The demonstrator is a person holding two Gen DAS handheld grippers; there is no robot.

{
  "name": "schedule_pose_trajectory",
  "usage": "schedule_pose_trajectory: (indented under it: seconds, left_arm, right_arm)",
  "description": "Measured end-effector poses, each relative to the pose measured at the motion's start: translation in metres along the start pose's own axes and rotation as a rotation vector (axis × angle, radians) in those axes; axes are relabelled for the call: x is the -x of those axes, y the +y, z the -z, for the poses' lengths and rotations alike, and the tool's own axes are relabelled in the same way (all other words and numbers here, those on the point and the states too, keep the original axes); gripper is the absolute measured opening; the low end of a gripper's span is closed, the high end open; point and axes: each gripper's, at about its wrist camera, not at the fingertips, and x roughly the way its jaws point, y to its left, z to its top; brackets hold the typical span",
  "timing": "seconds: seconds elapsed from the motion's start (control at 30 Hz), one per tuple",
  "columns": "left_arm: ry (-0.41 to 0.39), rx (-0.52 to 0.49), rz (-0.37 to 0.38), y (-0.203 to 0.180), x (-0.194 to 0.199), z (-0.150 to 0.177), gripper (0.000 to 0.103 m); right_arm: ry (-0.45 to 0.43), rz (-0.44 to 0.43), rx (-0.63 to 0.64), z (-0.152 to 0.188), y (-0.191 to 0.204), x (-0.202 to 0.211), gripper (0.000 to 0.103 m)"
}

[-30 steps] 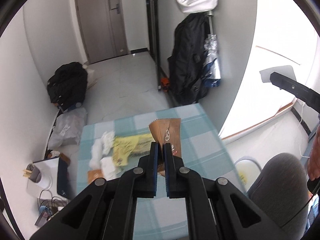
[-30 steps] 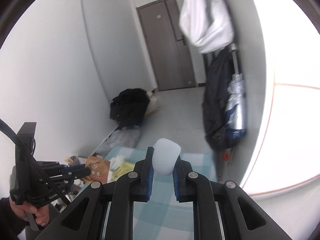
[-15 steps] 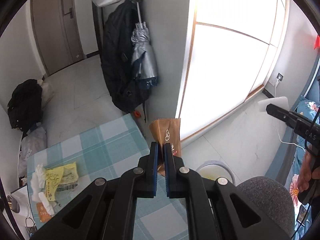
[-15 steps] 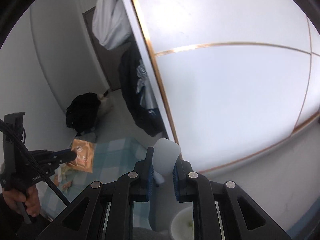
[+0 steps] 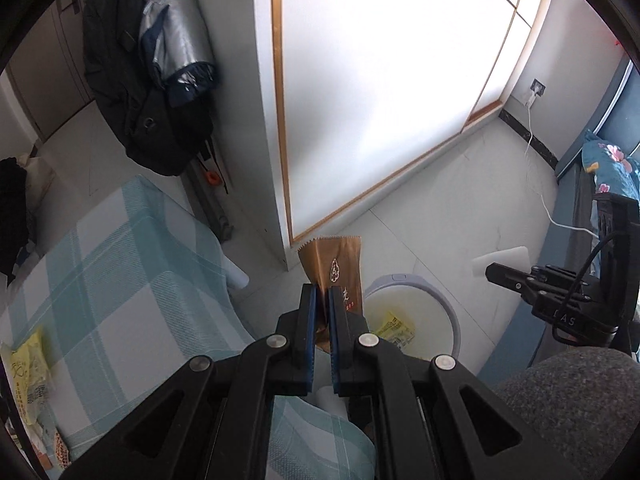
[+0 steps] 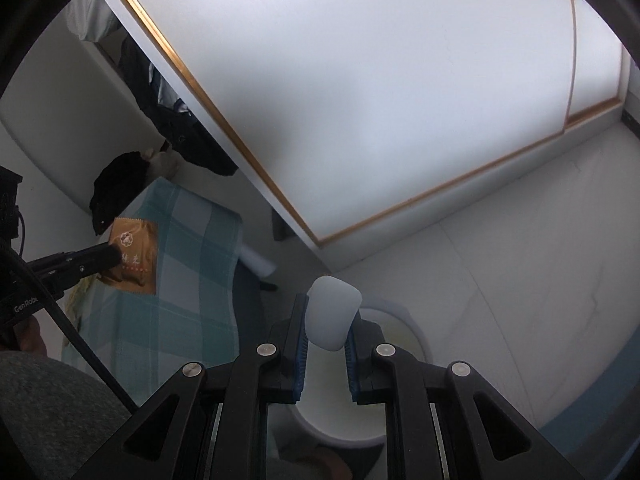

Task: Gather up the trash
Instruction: 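Carry the brown pouch and foam tube over the white bin with both grippers, then open both grippers over the bin to drop pouch and foam tube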

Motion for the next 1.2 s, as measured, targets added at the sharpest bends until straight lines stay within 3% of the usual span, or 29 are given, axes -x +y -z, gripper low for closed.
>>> schedule_pose_trajectory:
  seconds: [0.37,0.57,0.7,1.03,1.1,1.2]
  left_arm:
    - [0.232,-0.077,0.091,-0.035,-0.073,-0.010,0.002]
    - [0.342,-0.097,0.177,-0.050,-0.105,-0.013,0.002]
    - [0.441,-0.084,0.198,-0.060,-0.130,-0.013,0.002]
    - [0.591,-0.066,0.240,-0.071,-0.158,-0.012,0.004]
    - [0.626,-0.062,0.243,-0.073,-0.166,-0.010,0.010]
    - [0.670,-0.054,0.233,-0.076,-0.172,-0.007,0.012]
  right_arm:
    - [0.179,-0.023,-0.102,0.044,-0.040,-0.072,0.015]
    - [0.253,-0.035,-0.151,0.062,-0.055,-0.099,0.015]
    - [0.291,-0.034,-0.163,0.071,-0.058,-0.112,0.015]
    - [0.401,-0.033,-0.202,0.081,-0.054,-0.141,0.022]
    - [0.415,-0.040,-0.207,0.084,-0.054,-0.143,0.023]
    - [0.432,-0.045,-0.214,0.089,-0.053,-0.145,0.024]
